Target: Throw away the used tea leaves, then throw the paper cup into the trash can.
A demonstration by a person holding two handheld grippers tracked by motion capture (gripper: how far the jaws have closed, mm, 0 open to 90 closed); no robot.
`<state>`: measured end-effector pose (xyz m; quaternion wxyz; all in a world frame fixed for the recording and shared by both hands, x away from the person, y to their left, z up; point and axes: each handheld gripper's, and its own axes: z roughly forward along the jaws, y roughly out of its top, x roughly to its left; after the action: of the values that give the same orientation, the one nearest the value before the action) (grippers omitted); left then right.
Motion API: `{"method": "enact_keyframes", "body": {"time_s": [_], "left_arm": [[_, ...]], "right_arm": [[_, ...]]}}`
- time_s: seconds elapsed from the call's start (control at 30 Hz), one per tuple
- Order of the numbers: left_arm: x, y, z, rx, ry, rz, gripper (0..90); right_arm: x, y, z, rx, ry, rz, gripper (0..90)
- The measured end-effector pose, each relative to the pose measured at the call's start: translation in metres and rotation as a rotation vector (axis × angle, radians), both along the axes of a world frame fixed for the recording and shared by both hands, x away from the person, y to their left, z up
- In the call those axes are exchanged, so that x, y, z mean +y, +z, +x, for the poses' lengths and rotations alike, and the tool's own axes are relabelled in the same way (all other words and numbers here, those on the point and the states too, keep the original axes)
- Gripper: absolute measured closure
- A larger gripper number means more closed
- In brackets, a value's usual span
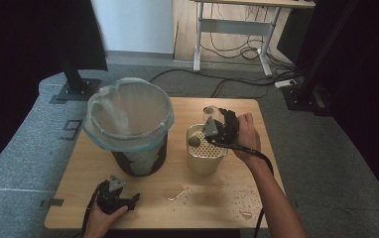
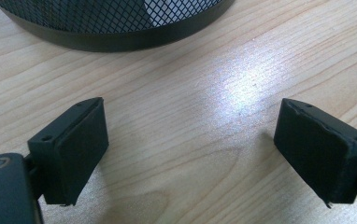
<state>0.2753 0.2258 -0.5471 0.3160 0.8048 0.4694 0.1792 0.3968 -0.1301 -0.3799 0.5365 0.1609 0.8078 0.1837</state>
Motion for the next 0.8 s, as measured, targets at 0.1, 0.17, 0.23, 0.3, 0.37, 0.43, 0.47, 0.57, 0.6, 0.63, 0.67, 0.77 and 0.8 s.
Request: {"method": "enact_keyframes", "body": {"time_s": [0.1, 0.17, 0.23, 0.3, 0.37, 0.43, 0.47, 0.57, 0.6, 0.63, 0.67, 0.77, 0.8], "left_arm": [[0.0, 0.0, 0.0, -0.003, 0.002, -0.003, 9.6], [0.0, 0.0, 0.0, -0.002, 0.003, -0.003, 9.7], [0.0, 0.0, 0.0, -0.002, 0.004, -0.004, 9.7], [0.0, 0.0, 0.0, -0.004, 0.003, -0.001, 9.7], [0.0, 0.0, 0.0, -0.004, 0.004, 0.0, 9.6], [0.0, 0.0, 0.0, -0.001, 0.003, 0.0, 9.5], [0.0, 0.0, 0.0, -0.001, 0.002, 0.0, 9.2], [0.0, 0.0, 0.0, -0.001, 0.002, 0.0, 9.2], [0.0, 0.0, 0.0, -0.001, 0.002, 0.0, 9.2], [0.0, 0.0, 0.0, -0.001, 0.002, 0.0, 9.2], [0.0, 0.0, 0.0, -0.001, 0.002, 0.001, 9.2], [0.0, 0.0, 0.0, -0.001, 0.002, 0.001, 9.2], [0.0, 0.0, 0.0, -0.001, 0.003, 0.001, 9.2]], "right_arm": [[-0.015, -0.002, 0.0, 0.081, -0.007, 0.223, 43.0], [-0.017, -0.003, 0.001, 0.088, -0.008, 0.26, 43.0], [-0.023, -0.002, 0.001, 0.114, -0.003, 0.361, 42.9], [-0.028, 0.001, 0.001, 0.127, -0.005, 0.461, 42.9], [-0.032, 0.004, 0.001, 0.135, -0.004, 0.524, 42.9], [-0.033, 0.005, 0.0, 0.137, -0.002, 0.542, 42.9], [-0.035, 0.008, 0.0, 0.152, 0.008, 0.592, 42.9], [-0.036, 0.01, 0.0, 0.163, 0.014, 0.631, 42.9], [-0.036, 0.011, 0.0, 0.167, 0.017, 0.647, 42.9], [-0.035, 0.013, 0.0, 0.17, 0.024, 0.675, 42.9], [-0.034, 0.018, 0.0, 0.177, 0.036, 0.734, 42.9], [-0.032, 0.025, -0.001, 0.18, 0.055, 0.787, 42.9], [-0.029, 0.033, -0.002, 0.183, 0.075, 0.838, 42.9]]}}
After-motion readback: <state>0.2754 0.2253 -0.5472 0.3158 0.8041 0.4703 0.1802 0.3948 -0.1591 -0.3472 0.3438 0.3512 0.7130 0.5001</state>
